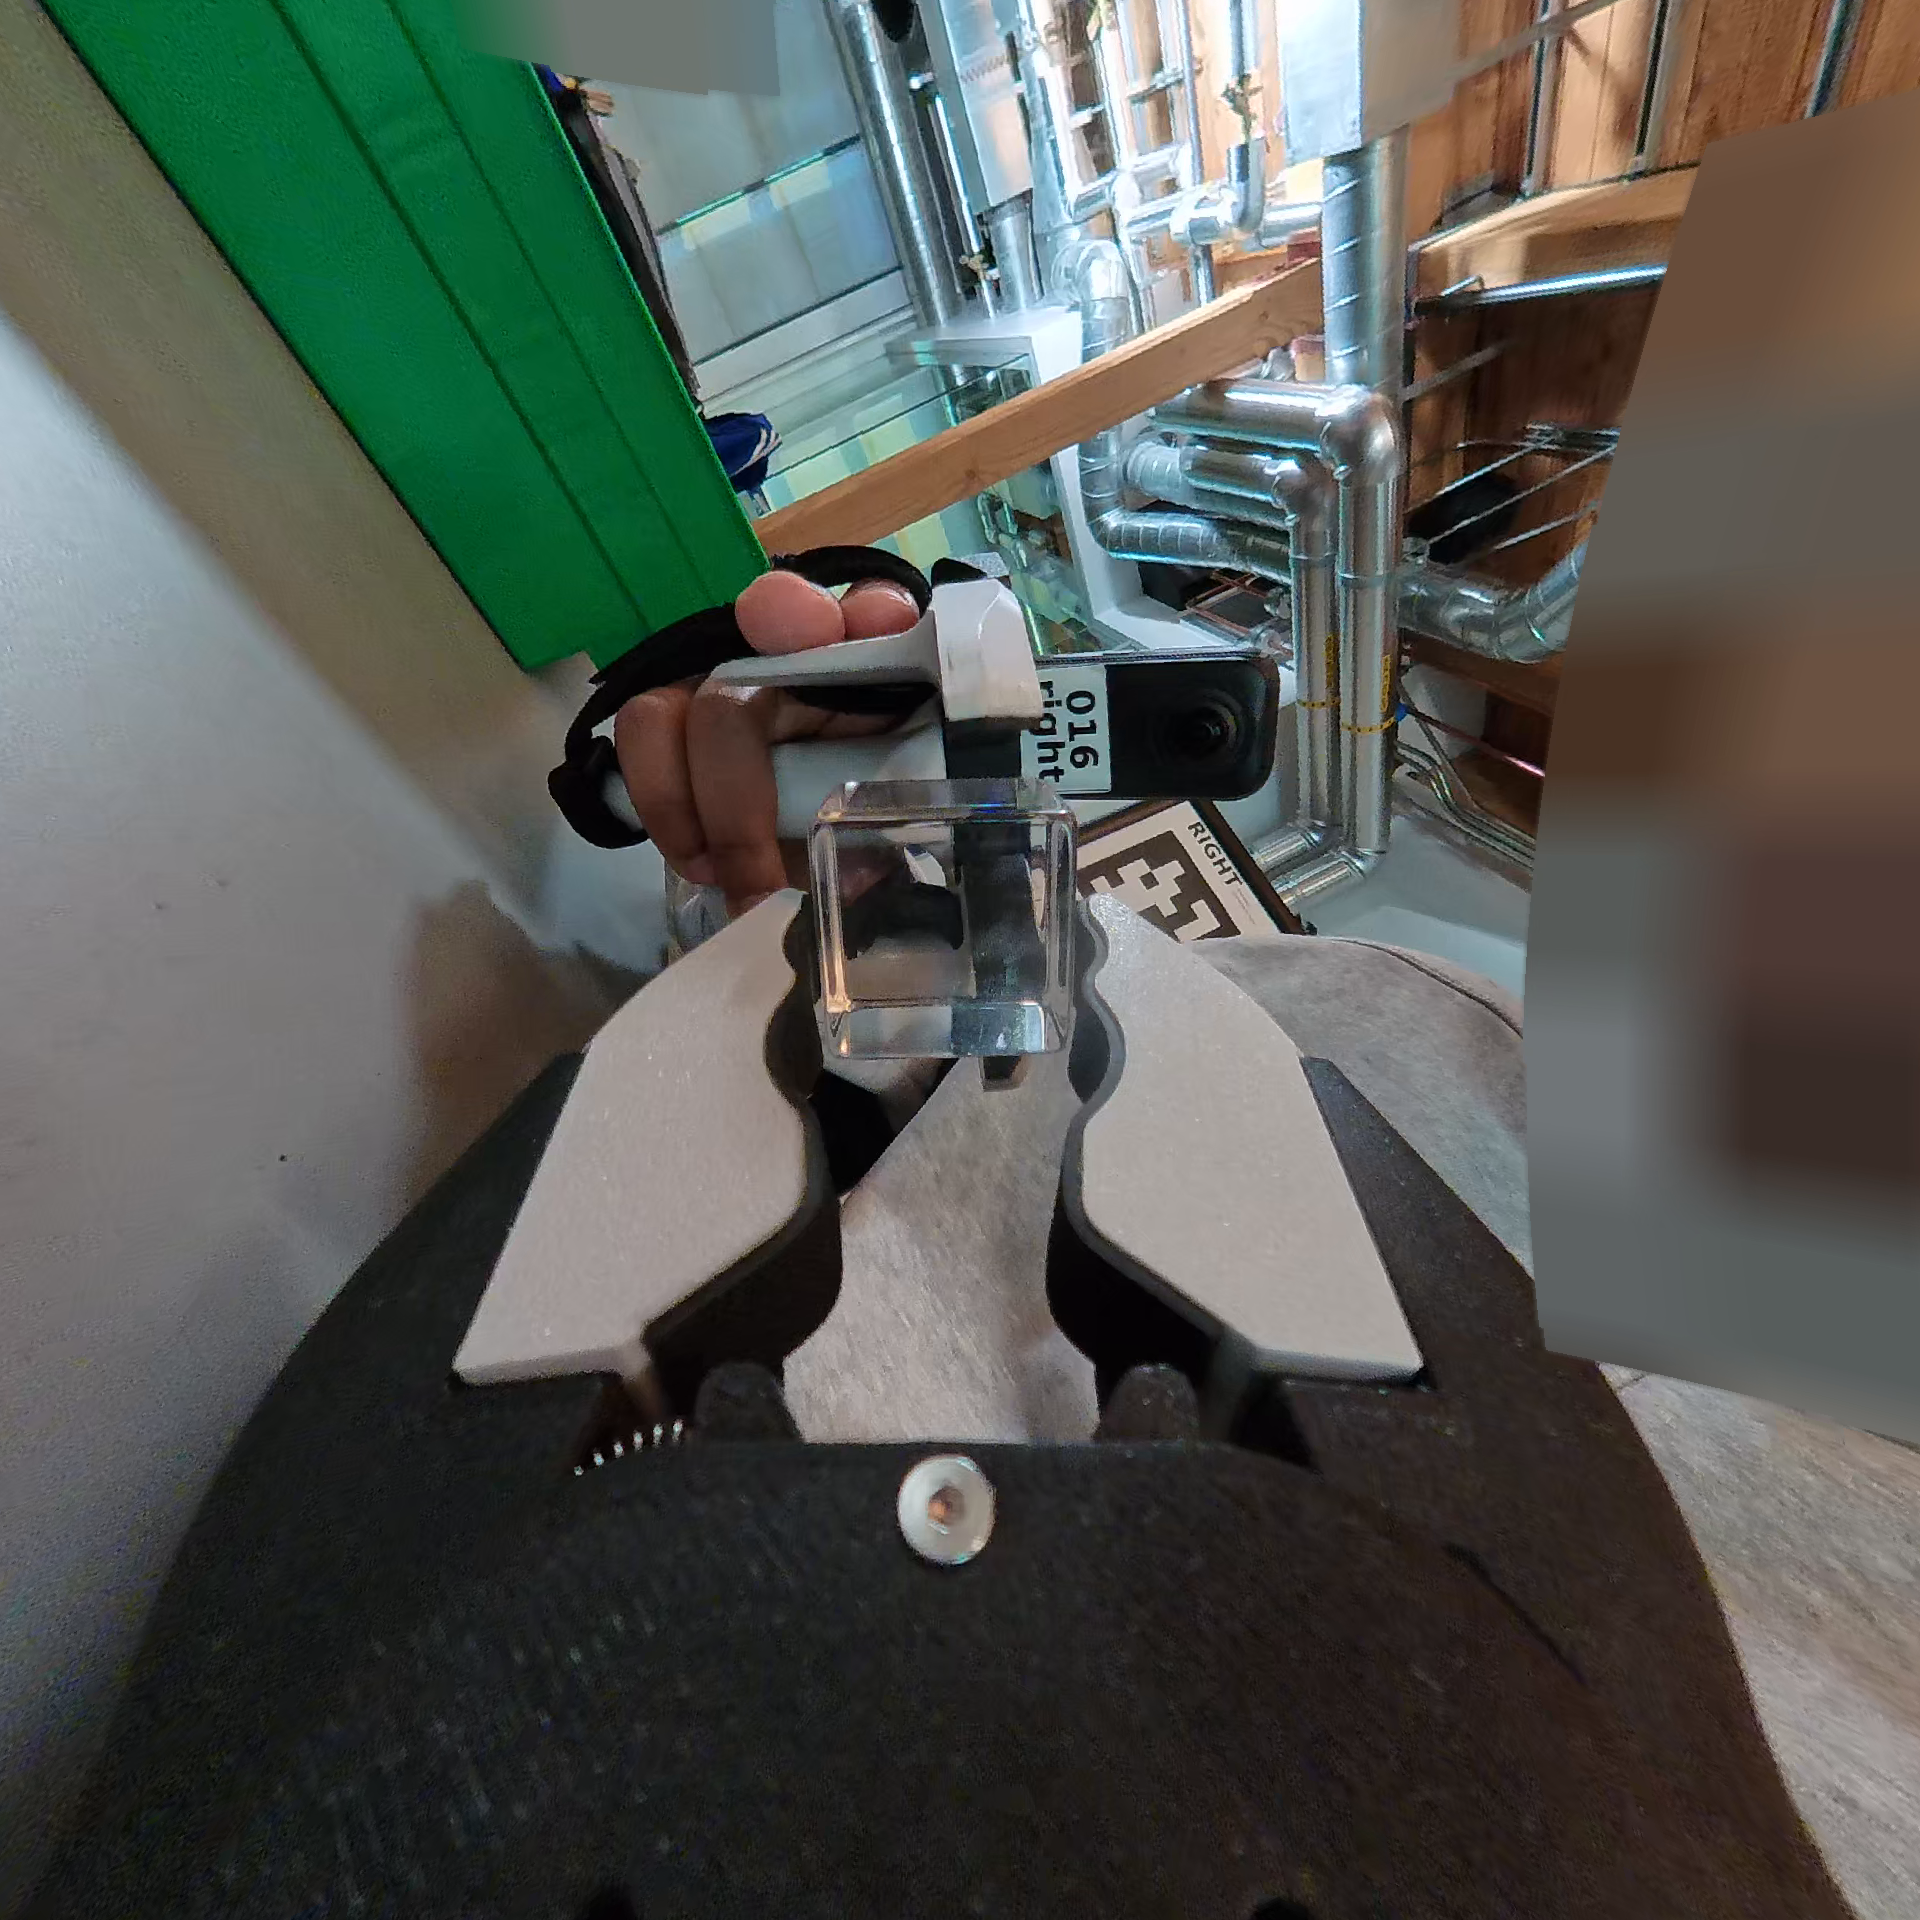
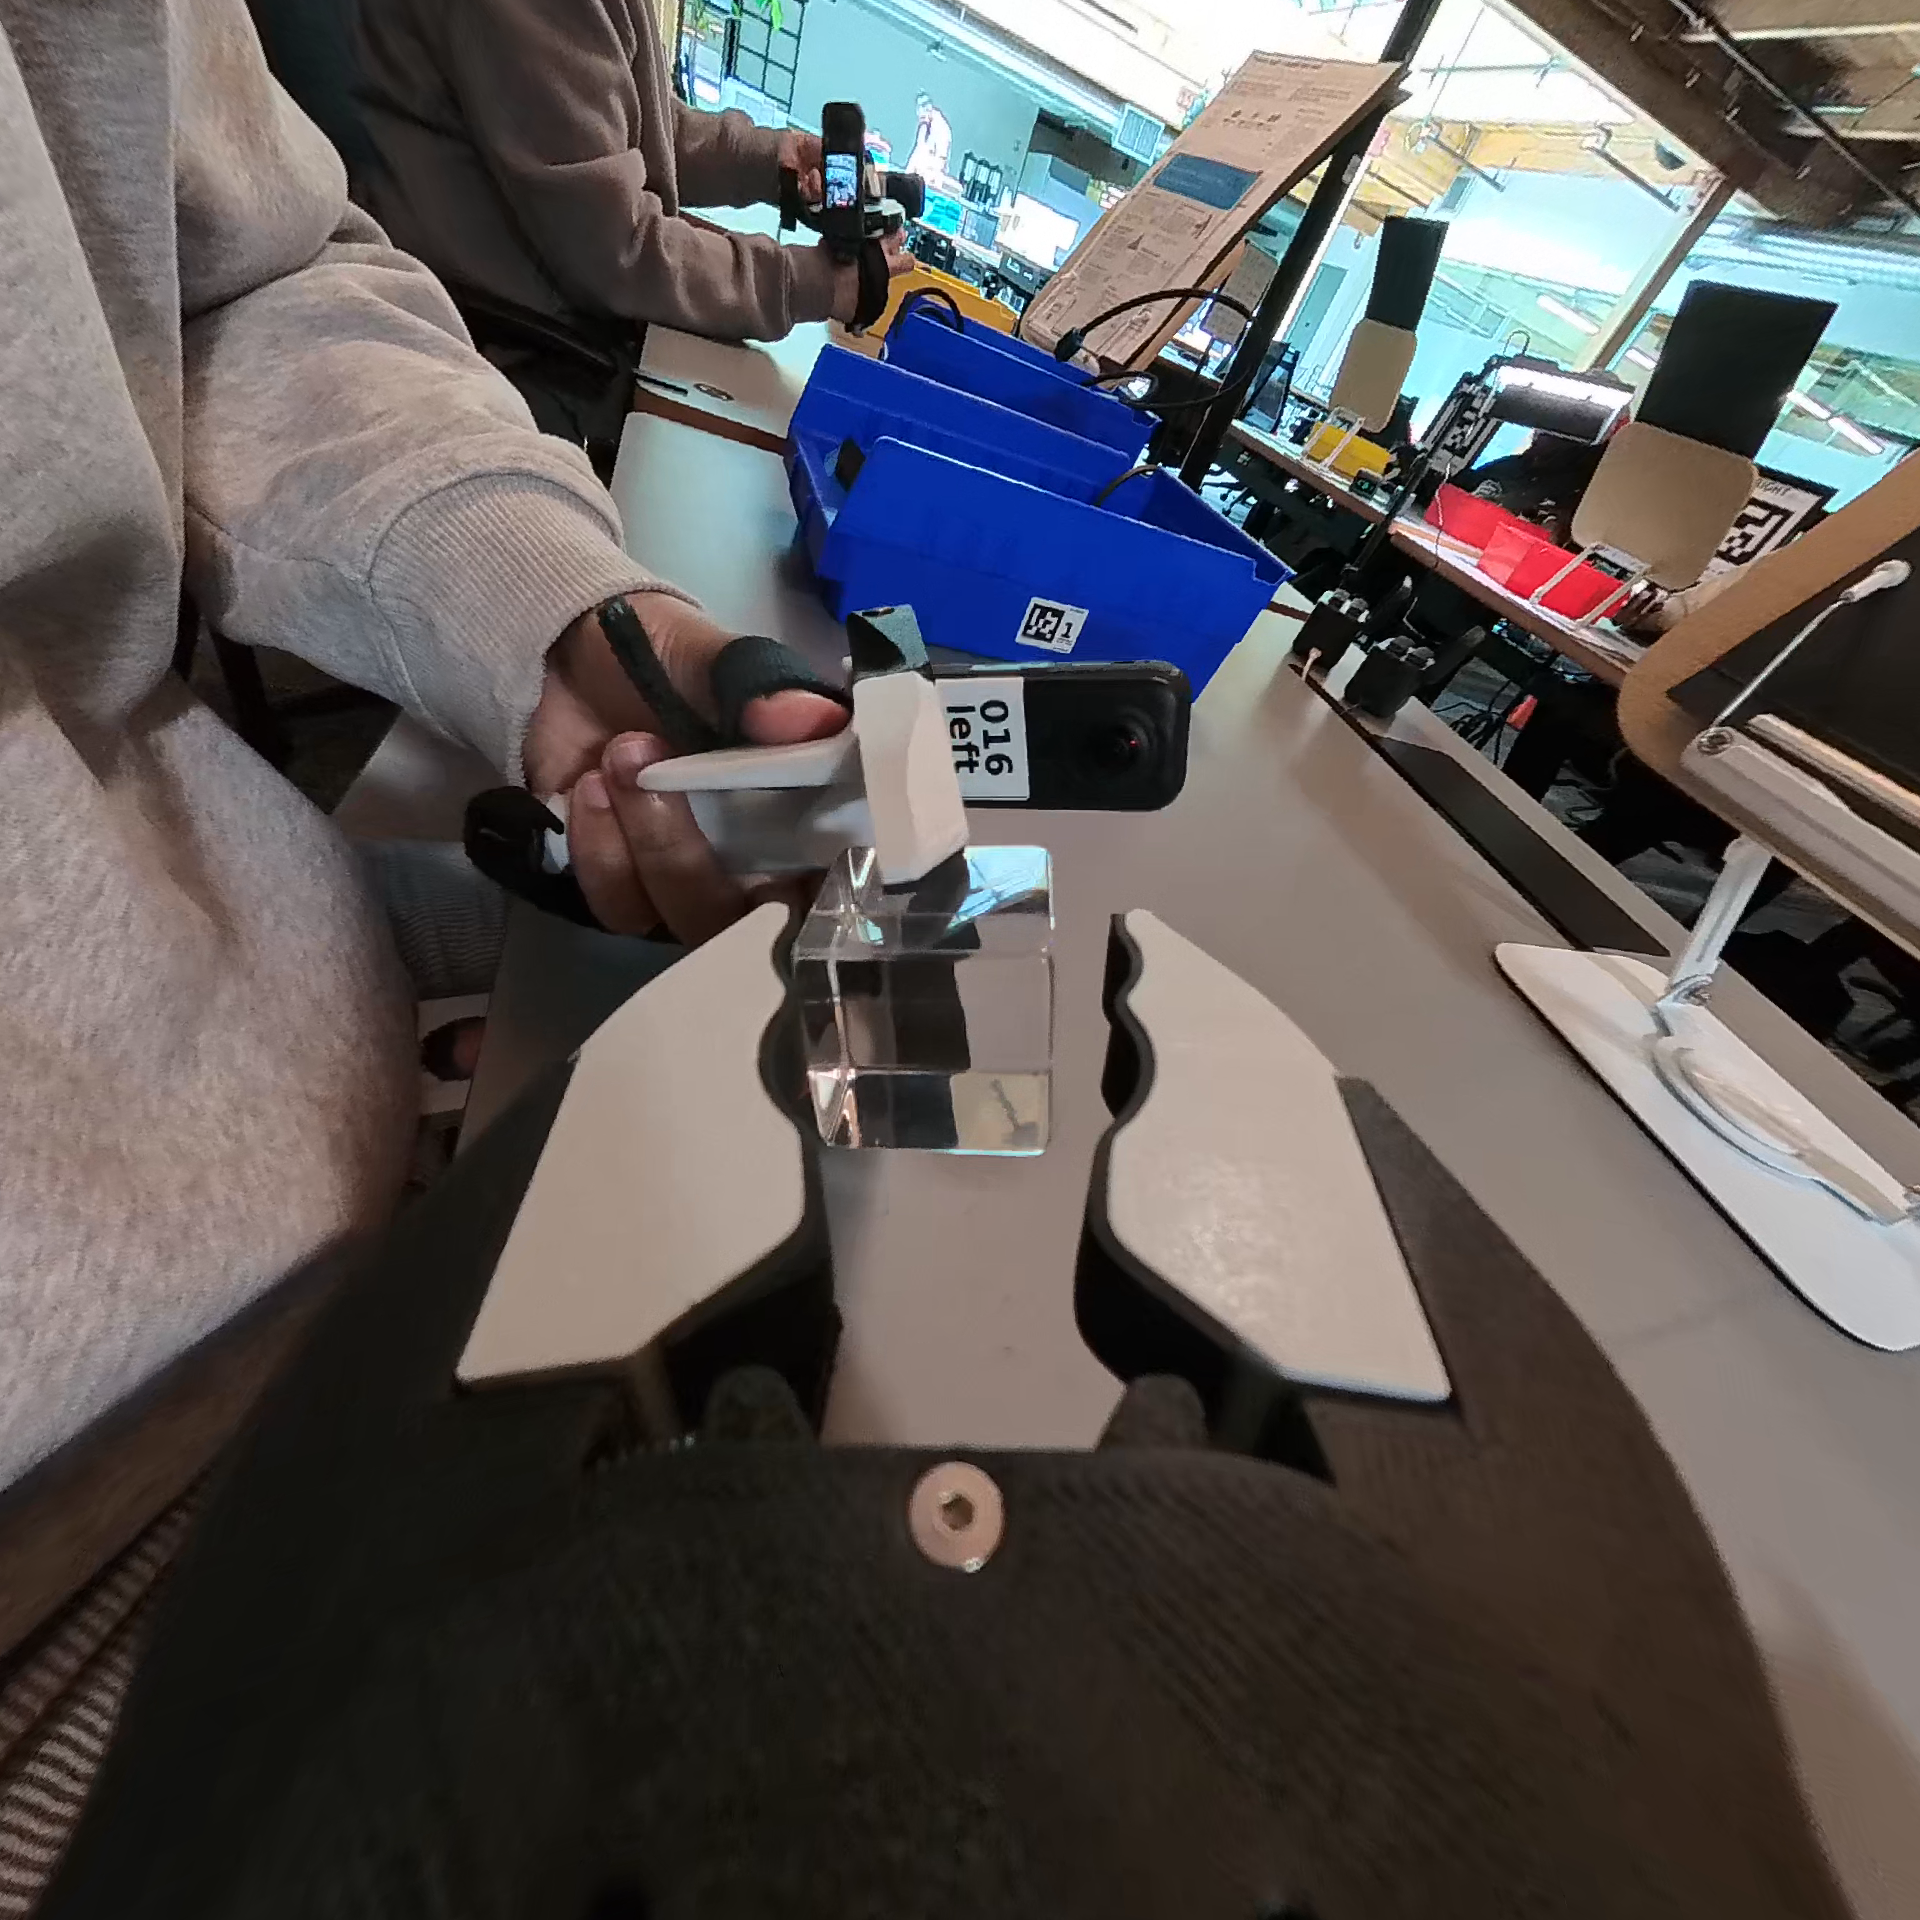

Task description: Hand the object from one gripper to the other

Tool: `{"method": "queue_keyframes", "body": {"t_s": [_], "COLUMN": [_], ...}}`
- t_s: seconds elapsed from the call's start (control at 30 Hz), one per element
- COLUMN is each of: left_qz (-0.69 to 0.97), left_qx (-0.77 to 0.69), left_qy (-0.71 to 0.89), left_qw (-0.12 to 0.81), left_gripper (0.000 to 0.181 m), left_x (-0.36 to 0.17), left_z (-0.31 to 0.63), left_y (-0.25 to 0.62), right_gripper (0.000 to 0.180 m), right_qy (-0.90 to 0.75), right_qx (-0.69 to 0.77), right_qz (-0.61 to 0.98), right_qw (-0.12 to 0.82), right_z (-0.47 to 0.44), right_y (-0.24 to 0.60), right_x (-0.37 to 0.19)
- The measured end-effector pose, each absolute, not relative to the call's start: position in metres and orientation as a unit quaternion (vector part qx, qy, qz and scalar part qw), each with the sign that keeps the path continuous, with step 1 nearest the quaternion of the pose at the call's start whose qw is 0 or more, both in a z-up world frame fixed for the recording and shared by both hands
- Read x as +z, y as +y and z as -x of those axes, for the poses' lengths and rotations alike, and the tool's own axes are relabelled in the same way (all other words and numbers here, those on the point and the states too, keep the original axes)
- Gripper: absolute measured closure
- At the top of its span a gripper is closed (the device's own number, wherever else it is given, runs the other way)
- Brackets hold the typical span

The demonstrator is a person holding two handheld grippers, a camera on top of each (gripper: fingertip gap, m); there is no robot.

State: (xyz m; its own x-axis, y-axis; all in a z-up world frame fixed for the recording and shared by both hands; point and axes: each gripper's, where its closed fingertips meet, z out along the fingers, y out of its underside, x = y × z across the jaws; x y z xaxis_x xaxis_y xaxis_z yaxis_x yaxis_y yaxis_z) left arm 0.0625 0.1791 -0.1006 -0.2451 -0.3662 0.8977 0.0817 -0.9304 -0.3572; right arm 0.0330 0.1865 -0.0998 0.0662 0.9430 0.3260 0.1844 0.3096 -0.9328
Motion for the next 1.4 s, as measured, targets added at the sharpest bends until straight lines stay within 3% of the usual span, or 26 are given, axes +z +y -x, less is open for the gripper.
{"method": "queue_keyframes", "body": {"t_s": [0.03,0.27,0.57,0.7,0.83,1.4], "left_qz": [0.597,0.595,0.586,0.576,0.582,0.572], "left_qx": [-0.781,-0.784,-0.791,-0.797,-0.789,-0.799], "left_qy": [0.118,0.116,0.108,0.086,0.070,0.059], "left_qw": [0.141,0.134,0.140,0.161,0.183,0.175], "left_gripper": [0.135,0.135,0.136,0.120,0.118,0.123], "left_x": [-0.101,-0.101,-0.099,-0.094,-0.096,-0.096], "left_z": [-0.063,-0.064,-0.064,-0.058,-0.049,-0.046], "left_y": [0.179,0.177,0.179,0.188,0.200,0.204], "right_gripper": [0.124,0.134,0.134,0.134,0.134,0.134], "right_qy": [-0.592,-0.604,-0.605,-0.601,-0.590,-0.565], "right_qx": [0.343,0.336,0.325,0.321,0.332,0.419], "right_qz": [0.477,0.472,0.471,0.480,0.488,0.471], "right_qw": [0.552,0.548,0.554,0.553,0.551,0.533], "right_z": [-0.033,-0.031,-0.031,-0.032,-0.034,-0.037], "right_y": [0.186,0.182,0.183,0.187,0.190,0.179], "right_x": [-0.100,-0.104,-0.103,-0.104,-0.102,-0.088]}}
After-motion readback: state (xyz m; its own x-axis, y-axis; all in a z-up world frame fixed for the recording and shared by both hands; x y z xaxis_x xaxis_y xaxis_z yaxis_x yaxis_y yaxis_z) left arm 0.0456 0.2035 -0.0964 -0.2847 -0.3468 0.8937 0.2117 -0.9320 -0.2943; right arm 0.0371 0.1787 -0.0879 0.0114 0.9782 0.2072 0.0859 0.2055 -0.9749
